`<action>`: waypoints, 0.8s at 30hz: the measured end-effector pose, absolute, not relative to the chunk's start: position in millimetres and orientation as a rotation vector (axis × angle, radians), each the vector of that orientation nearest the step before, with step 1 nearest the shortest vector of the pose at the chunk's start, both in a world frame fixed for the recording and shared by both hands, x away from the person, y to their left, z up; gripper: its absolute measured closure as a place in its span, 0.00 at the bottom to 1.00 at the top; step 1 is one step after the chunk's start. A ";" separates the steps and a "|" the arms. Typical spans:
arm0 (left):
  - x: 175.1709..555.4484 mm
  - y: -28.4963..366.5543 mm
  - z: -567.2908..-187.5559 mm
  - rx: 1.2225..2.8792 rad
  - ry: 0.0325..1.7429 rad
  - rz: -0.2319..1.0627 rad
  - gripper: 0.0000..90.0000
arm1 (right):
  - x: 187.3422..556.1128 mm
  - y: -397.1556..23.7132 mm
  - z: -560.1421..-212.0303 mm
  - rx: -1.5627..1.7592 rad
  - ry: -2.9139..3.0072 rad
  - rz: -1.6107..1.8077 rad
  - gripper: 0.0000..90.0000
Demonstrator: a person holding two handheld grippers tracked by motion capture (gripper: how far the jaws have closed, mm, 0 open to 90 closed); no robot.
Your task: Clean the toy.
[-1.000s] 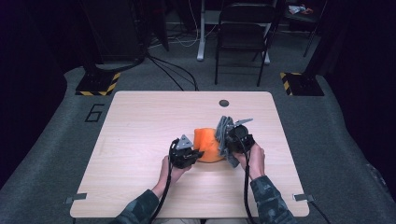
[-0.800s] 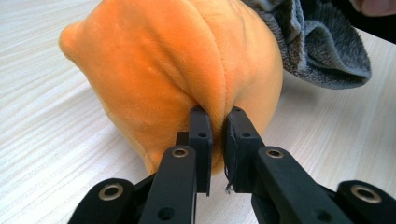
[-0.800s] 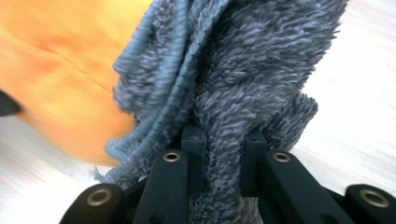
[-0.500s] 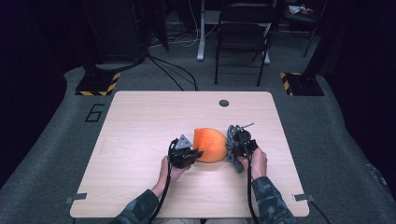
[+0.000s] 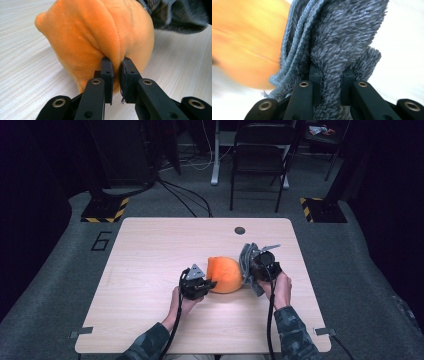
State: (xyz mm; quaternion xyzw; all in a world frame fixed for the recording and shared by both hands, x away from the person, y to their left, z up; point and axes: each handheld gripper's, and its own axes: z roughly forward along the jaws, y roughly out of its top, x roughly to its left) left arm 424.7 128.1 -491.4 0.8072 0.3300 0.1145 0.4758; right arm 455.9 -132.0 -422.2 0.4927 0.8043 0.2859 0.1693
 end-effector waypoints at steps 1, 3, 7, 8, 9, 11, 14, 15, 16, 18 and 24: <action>424.5 128.0 -491.3 1.971 0.804 0.283 0.91 | 453.1 -127.0 -417.1 1.369 2.292 0.855 0.86; 423.6 127.3 -491.0 1.970 0.790 0.292 0.91 | 446.4 -115.3 -408.4 1.299 2.307 0.930 0.86; 422.8 126.3 -491.0 1.975 0.769 0.302 0.91 | 435.0 -91.6 -400.4 1.186 2.343 1.023 0.86; 422.5 126.2 -491.3 1.971 0.775 0.301 0.91 | 433.1 -86.1 -401.1 1.164 2.352 1.022 0.86; 422.7 126.4 -491.5 1.971 0.776 0.299 0.91 | 432.9 -82.2 -402.8 1.145 2.363 1.006 0.86; 422.6 126.5 -491.7 1.973 0.779 0.288 0.91 | 433.7 -78.7 -408.1 1.140 2.366 0.956 0.86; 422.3 125.3 -491.8 1.977 0.772 0.291 0.90 | 438.3 -84.5 -414.6 1.167 2.357 0.903 0.86; 422.4 125.2 -491.9 1.977 0.772 0.290 0.90 | 439.9 -87.8 -415.6 1.186 2.349 0.892 0.86; 422.5 125.3 -492.0 1.978 0.771 0.289 0.90 | 441.6 -91.7 -416.3 1.198 2.342 0.876 0.86; 422.9 125.9 -492.0 1.980 0.770 0.284 0.90 | 444.7 -99.6 -418.9 1.224 2.326 0.838 0.86; 423.7 127.3 -492.0 1.986 0.776 0.277 0.90 | 458.2 -124.6 -439.2 1.344 2.313 0.744 0.85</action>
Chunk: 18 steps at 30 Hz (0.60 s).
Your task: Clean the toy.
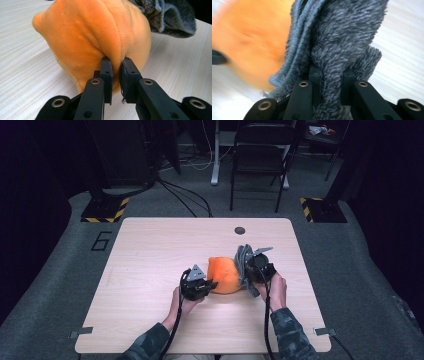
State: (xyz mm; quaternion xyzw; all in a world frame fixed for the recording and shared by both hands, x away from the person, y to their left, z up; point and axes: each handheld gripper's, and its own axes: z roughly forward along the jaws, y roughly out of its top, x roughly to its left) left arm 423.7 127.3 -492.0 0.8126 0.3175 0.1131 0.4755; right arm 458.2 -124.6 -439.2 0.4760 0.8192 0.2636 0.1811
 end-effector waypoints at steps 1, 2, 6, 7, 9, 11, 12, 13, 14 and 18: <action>424.0 127.4 -492.2 1.984 0.776 0.278 0.90 | 460.3 -127.8 -443.9 1.377 2.319 0.727 0.85; 424.2 127.1 -492.7 1.978 0.780 0.283 0.90 | 462.1 -130.0 -448.9 1.402 2.319 0.699 0.85; 424.9 128.1 -493.1 1.972 0.787 0.280 0.90 | 468.4 -136.6 -469.5 1.465 2.358 0.631 0.85; 425.1 128.4 -493.3 1.972 0.789 0.281 0.90 | 470.2 -138.3 -474.3 1.462 2.367 0.617 0.85; 425.8 129.5 -492.9 1.979 0.784 0.278 0.90 | 472.3 -141.0 -481.4 1.479 2.382 0.594 0.85; 426.0 129.5 -493.4 1.974 0.786 0.284 0.90 | 473.3 -144.1 -483.9 1.496 2.389 0.604 0.85; 426.1 129.6 -493.4 1.974 0.787 0.285 0.89 | 473.7 -145.4 -482.8 1.506 2.387 0.611 0.85; 425.9 129.5 -493.6 1.972 0.791 0.279 0.89 | 473.7 -146.3 -480.7 1.509 2.382 0.610 0.85; 426.0 129.6 -493.7 1.970 0.789 0.280 0.89 | 473.4 -147.1 -478.0 1.508 2.370 0.621 0.85; 426.0 129.6 -493.6 1.971 0.794 0.281 0.89 | 471.1 -151.4 -460.7 1.490 2.329 0.689 0.85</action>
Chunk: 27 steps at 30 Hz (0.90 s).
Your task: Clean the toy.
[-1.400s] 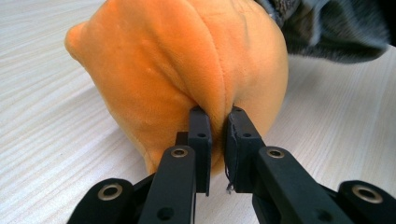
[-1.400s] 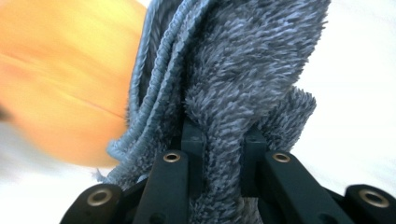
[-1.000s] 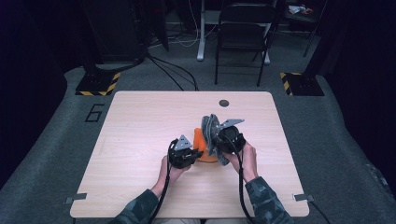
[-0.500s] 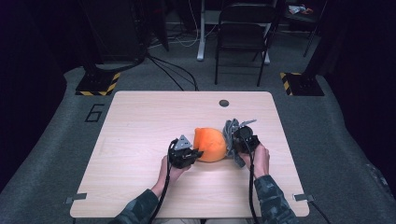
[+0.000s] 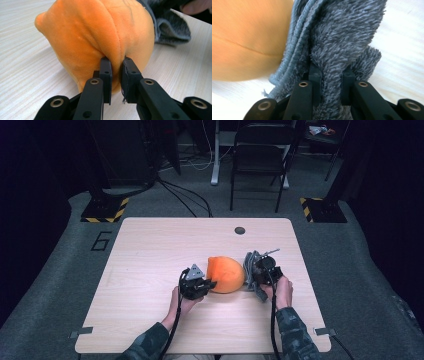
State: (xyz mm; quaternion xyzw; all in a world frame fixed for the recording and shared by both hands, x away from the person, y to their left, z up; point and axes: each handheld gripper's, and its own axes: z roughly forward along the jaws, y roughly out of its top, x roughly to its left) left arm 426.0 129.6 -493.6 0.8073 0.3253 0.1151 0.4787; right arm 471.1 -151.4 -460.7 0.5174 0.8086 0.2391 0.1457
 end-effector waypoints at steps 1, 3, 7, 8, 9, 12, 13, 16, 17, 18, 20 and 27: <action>426.1 129.7 -493.5 1.972 0.792 0.282 0.89 | 469.7 -151.9 -454.6 1.491 2.319 0.721 0.85; 426.1 129.6 -493.6 1.971 0.795 0.282 0.89 | 466.6 -152.7 -441.0 1.480 2.306 0.787 0.85; 426.3 129.6 -493.7 1.970 0.795 0.280 0.88 | 458.1 -148.0 -415.0 1.404 2.308 1.005 0.85; 426.3 129.6 -493.8 1.969 0.795 0.281 0.88 | 455.9 -145.2 -410.4 1.373 2.324 1.054 0.85; 426.3 129.6 -493.8 1.969 0.795 0.280 0.88 | 453.8 -141.0 -407.5 1.346 2.338 1.093 0.85; 426.2 129.6 -493.8 1.969 0.795 0.280 0.87 | 452.1 -127.1 -409.8 1.277 2.396 1.107 0.83; 426.2 130.0 -493.5 1.972 0.793 0.275 0.87 | 452.9 -123.1 -414.8 1.272 2.416 1.104 0.83; 426.6 129.5 -494.8 1.967 0.799 0.278 0.85 | 456.0 -117.9 -432.8 1.290 2.464 1.095 0.82; 427.0 129.8 -495.3 1.966 0.802 0.279 0.84 | 456.4 -117.5 -436.5 1.302 2.454 1.114 0.82; 427.5 130.2 -495.8 1.967 0.802 0.276 0.83 | 456.2 -117.4 -438.3 1.322 2.449 1.131 0.81; 428.0 130.5 -496.1 1.974 0.797 0.271 0.81 | 457.6 -118.4 -440.1 1.315 2.462 1.145 0.80; 422.1 126.4 -493.1 2.038 0.767 0.369 0.55 | 458.4 -120.9 -447.3 1.320 2.451 1.166 0.78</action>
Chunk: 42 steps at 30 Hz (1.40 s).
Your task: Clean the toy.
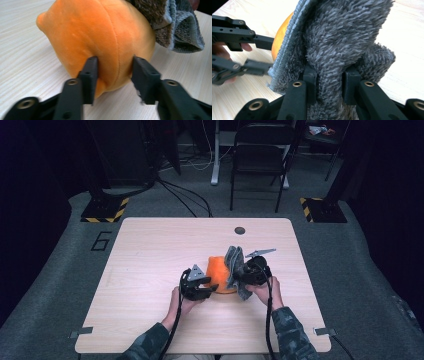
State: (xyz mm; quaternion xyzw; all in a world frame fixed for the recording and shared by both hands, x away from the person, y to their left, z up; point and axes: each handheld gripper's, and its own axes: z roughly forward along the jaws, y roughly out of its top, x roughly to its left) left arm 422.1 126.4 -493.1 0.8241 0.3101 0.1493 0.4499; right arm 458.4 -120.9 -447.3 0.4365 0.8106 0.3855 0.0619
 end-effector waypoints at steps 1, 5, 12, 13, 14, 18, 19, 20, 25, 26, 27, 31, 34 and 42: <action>419.5 124.4 -493.2 2.061 0.757 0.398 0.52 | 458.3 -121.7 -447.3 1.336 2.451 1.165 0.78; 414.9 117.6 -497.1 2.110 0.727 0.490 0.45 | 458.7 -122.6 -448.4 1.346 2.451 1.186 0.78; 416.4 122.0 -499.7 2.076 0.794 0.523 0.41 | 457.3 -121.4 -449.1 1.304 2.446 1.150 0.80; 417.2 122.7 -499.8 2.077 0.797 0.523 0.40 | 456.9 -121.4 -449.2 1.306 2.441 1.141 0.80; 418.0 123.3 -500.6 2.073 0.805 0.513 0.39 | 456.9 -121.6 -449.5 1.304 2.437 1.138 0.81; 422.8 124.3 -506.4 2.051 0.819 0.461 0.52 | 456.5 -120.8 -451.3 1.279 2.410 1.141 0.82; 423.7 125.0 -507.2 2.045 0.822 0.454 0.57 | 454.6 -119.1 -450.6 1.306 2.405 1.129 0.82; 424.2 125.0 -508.0 2.039 0.823 0.450 0.62 | 455.3 -118.6 -450.8 1.272 2.400 1.134 0.83; 425.0 126.6 -505.3 2.000 0.824 0.426 0.81 | 452.9 -116.9 -442.5 1.255 2.359 1.120 0.84; 425.0 126.9 -504.0 1.989 0.826 0.416 0.82 | 451.6 -117.1 -438.5 1.245 2.341 1.132 0.84; 425.3 127.6 -502.3 1.972 0.830 0.402 0.83 | 450.2 -117.7 -433.8 1.238 2.337 1.135 0.84; 422.6 128.3 -490.4 1.937 0.825 0.329 0.84 | 441.7 -114.6 -413.8 1.176 2.301 1.203 0.84; 418.5 126.1 -483.9 1.926 0.805 0.276 0.84 | 433.5 -103.4 -403.9 1.118 2.291 1.240 0.84; 417.7 122.4 -485.4 1.953 0.791 0.264 0.84 | 439.9 -96.7 -421.8 1.133 2.343 1.121 0.84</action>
